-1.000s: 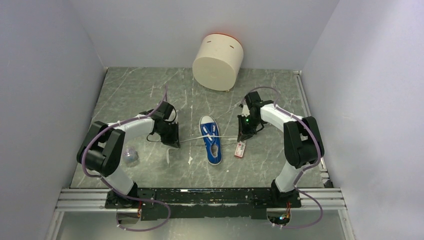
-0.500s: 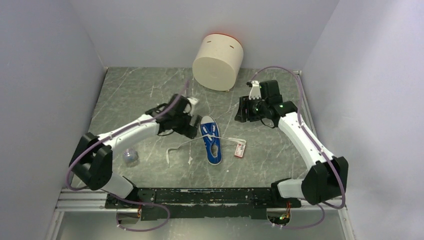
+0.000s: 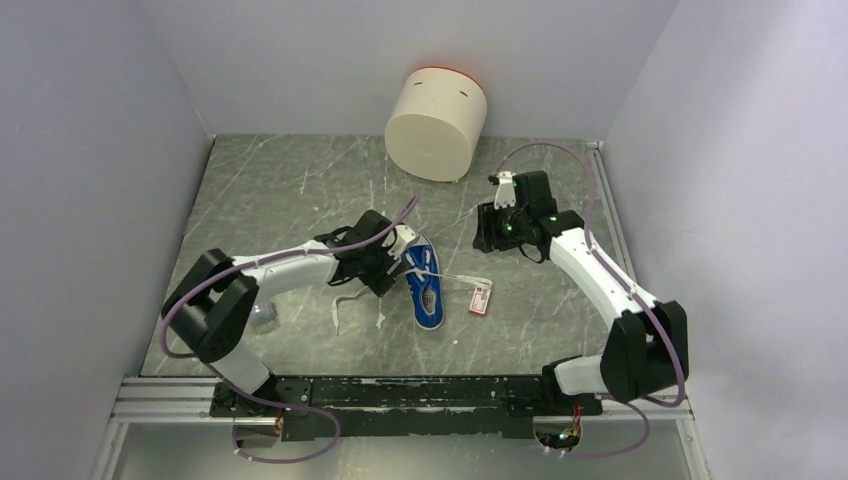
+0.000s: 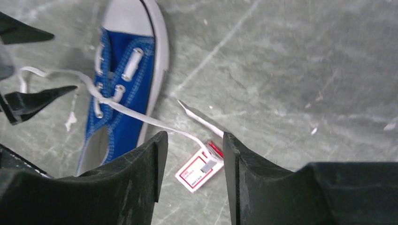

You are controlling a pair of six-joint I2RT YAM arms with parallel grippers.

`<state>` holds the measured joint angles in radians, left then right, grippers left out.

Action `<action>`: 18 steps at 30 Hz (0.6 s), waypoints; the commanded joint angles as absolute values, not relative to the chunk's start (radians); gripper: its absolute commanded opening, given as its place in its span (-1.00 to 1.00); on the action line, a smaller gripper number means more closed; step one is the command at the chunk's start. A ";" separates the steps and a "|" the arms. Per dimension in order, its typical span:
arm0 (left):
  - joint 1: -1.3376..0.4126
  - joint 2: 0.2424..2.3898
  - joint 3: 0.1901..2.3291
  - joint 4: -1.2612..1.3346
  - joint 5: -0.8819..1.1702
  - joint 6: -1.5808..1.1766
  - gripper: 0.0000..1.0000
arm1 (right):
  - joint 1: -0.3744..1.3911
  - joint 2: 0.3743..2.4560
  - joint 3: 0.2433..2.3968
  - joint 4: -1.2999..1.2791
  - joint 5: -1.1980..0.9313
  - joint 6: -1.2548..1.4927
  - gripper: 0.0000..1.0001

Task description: Tie the shoes

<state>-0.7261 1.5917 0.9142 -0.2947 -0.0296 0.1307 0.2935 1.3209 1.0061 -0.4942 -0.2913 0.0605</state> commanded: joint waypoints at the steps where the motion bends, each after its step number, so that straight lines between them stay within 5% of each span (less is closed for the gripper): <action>1: -0.726 1.682 0.986 -0.247 0.022 0.102 0.53 | 0.289 1.419 1.052 -0.623 -0.229 0.128 0.00; 7: -0.729 1.722 0.972 -0.249 -0.035 0.032 0.25 | 0.306 1.558 1.033 -0.592 -0.365 0.230 -0.08; 18: -0.728 1.714 0.951 -0.266 0.017 0.033 -0.36 | 0.519 1.833 1.209 -0.690 -0.020 0.030 0.12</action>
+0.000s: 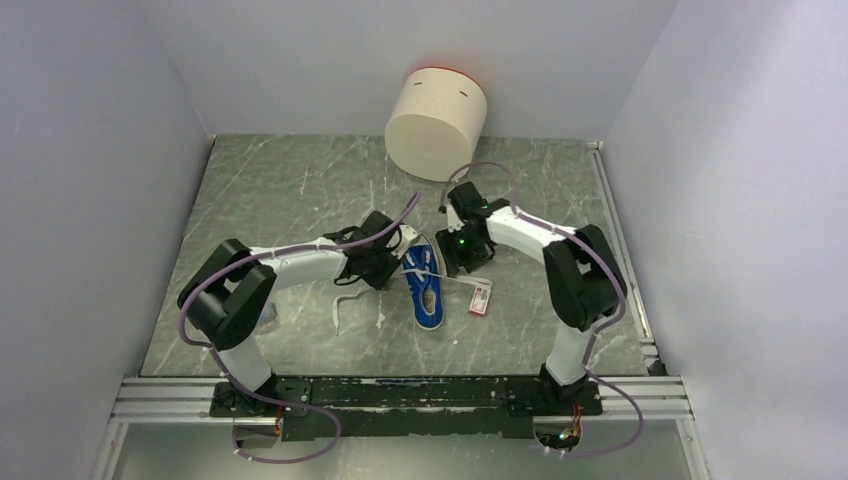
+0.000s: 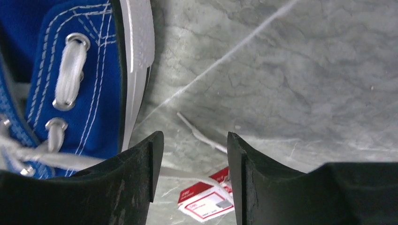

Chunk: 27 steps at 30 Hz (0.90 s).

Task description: Tie the shoes

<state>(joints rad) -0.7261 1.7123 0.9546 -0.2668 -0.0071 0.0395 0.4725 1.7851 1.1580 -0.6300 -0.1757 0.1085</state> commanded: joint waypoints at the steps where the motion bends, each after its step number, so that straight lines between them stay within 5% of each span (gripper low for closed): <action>1: -0.729 1.713 0.953 -0.269 0.013 0.033 -0.43 | 0.526 1.840 1.209 -0.688 -0.004 0.021 0.11; 11: -0.728 1.664 0.944 -0.278 0.009 0.026 -0.60 | 0.530 1.872 1.146 -0.662 0.053 0.009 0.01; 15: -0.729 1.631 0.928 -0.250 0.032 0.017 -0.82 | 0.529 1.856 1.130 -0.631 0.060 0.036 -0.40; 18: -0.728 1.599 0.905 -0.198 0.054 0.025 -0.87 | 0.479 1.779 1.146 -0.585 0.010 0.102 -1.00; 27: -0.729 1.491 0.860 -0.069 0.089 0.066 -0.90 | 0.165 1.536 1.123 -0.471 -0.390 0.351 -1.00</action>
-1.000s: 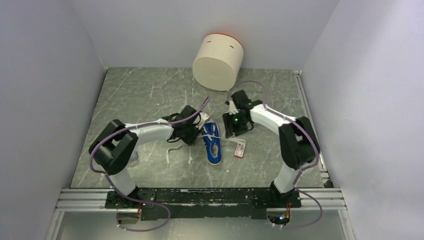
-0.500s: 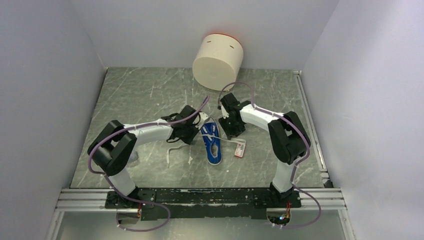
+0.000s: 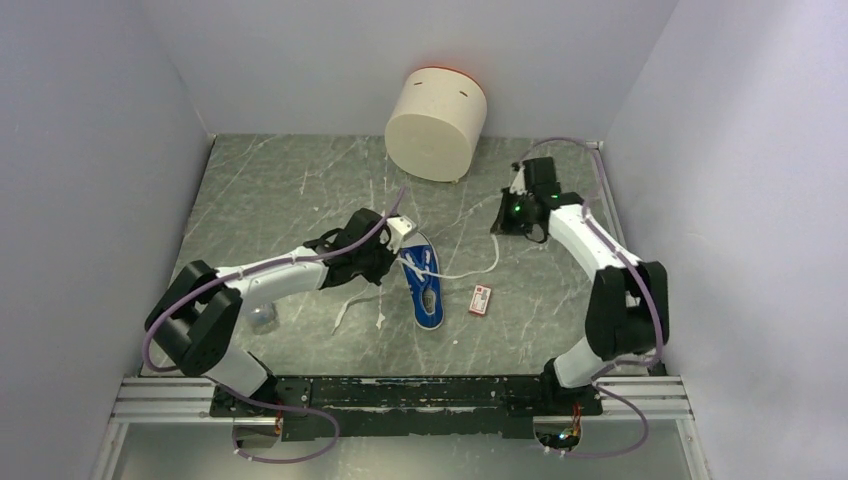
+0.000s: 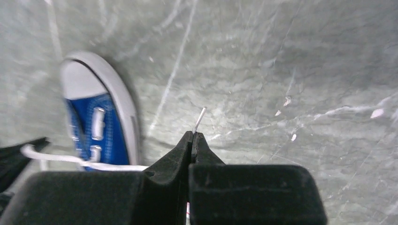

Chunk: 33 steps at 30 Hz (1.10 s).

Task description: Tie the shoes

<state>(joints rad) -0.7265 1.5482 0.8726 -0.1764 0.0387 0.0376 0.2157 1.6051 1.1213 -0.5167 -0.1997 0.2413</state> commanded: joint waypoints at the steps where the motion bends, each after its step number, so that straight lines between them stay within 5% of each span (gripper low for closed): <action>1: -0.729 1.487 0.863 -0.063 0.103 0.071 -0.90 | 0.148 1.520 1.120 -0.469 -0.398 0.377 -1.00; 14: -0.729 1.515 0.859 0.126 0.308 0.183 -0.90 | 0.155 1.691 1.166 -0.072 -0.906 0.647 -1.00; 26: -0.730 1.535 0.775 0.369 0.450 0.309 -0.90 | 0.338 1.888 1.424 -0.144 -0.948 0.553 -1.00; 33: -0.743 1.498 0.671 0.433 0.528 0.338 -0.90 | 0.521 2.070 1.679 -0.513 -1.075 0.281 -1.00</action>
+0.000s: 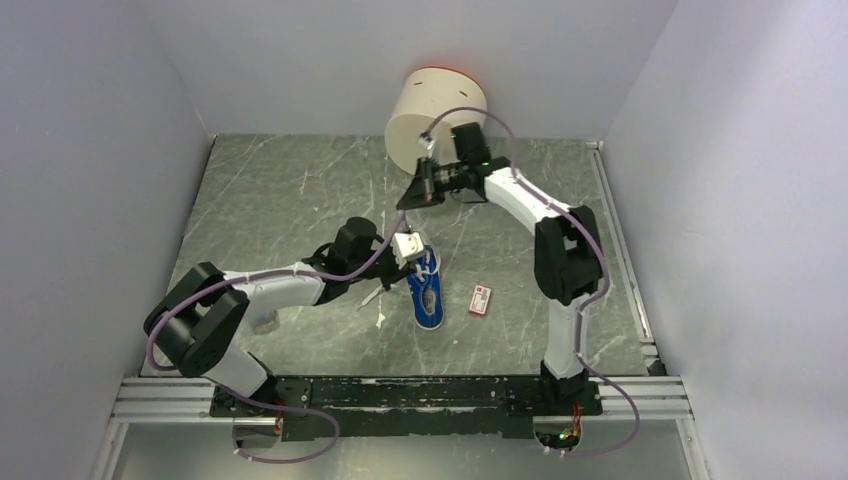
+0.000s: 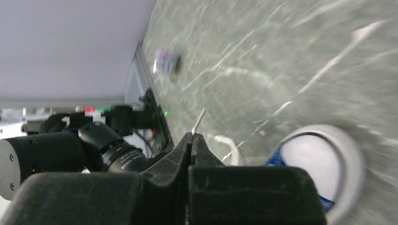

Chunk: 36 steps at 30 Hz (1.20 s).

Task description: Tie the shoes

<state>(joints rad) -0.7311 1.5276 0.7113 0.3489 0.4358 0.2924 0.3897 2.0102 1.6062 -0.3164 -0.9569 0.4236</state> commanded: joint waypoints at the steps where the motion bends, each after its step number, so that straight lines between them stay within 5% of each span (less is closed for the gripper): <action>1: -0.745 1.495 0.663 0.435 0.538 0.350 -0.90 | 0.558 2.089 1.701 -0.555 -1.099 0.273 -1.00; 8: -0.792 1.450 0.610 0.428 0.542 0.417 -0.90 | 0.721 2.144 1.697 -0.779 -1.091 0.310 -0.81; 13: -0.814 1.459 0.613 0.423 0.549 0.408 -0.90 | 0.644 2.044 1.602 -0.646 -1.100 0.436 -0.05; 17: -0.814 1.464 0.611 0.445 0.581 0.370 -0.90 | 0.469 1.921 1.522 -0.401 -1.098 0.622 0.33; 24: -0.809 1.490 0.652 0.421 0.557 0.238 -0.90 | 0.327 1.824 1.630 -0.821 -0.689 0.223 0.85; 31: -0.800 1.669 0.959 0.030 0.503 0.098 -0.90 | 0.259 1.466 1.287 -0.630 -0.734 0.317 1.00; 33: -0.791 1.682 0.974 0.014 0.504 0.055 -0.90 | 0.217 1.394 1.167 -0.489 -0.890 0.448 1.00; 36: -0.769 1.701 0.982 0.004 0.530 0.007 -0.90 | 0.172 1.319 0.816 0.192 -1.191 0.945 1.00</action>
